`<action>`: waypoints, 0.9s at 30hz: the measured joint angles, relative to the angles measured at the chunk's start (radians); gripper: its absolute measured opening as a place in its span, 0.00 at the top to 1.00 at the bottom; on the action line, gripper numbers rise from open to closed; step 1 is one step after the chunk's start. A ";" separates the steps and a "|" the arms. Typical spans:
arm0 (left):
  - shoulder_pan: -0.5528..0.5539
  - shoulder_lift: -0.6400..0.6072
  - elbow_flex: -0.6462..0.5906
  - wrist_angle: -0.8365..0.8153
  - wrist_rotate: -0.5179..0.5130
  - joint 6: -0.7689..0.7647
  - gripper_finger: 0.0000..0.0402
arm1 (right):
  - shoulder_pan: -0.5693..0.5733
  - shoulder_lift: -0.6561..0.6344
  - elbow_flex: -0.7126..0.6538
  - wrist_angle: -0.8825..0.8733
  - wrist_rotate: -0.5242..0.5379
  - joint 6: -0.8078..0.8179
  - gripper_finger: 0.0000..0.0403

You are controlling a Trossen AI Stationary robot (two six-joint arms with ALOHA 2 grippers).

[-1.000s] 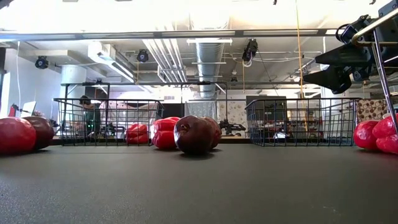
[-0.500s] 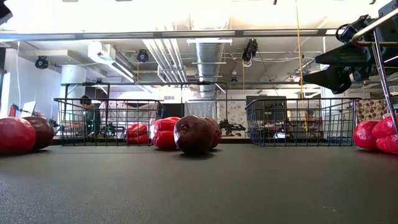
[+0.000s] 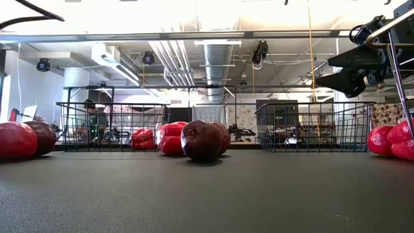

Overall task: Sort produce into baskets
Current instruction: Put the bell pepper into the left black wire basket

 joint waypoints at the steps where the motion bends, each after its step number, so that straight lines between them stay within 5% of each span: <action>1: -0.002 0.000 -0.007 0.003 0.003 0.001 0.26 | 0.000 0.000 0.000 0.000 0.000 0.000 0.07; 27: -0.016 -0.002 -0.038 0.038 -0.021 0.013 0.25 | 0.000 0.000 0.000 0.000 0.000 0.000 0.07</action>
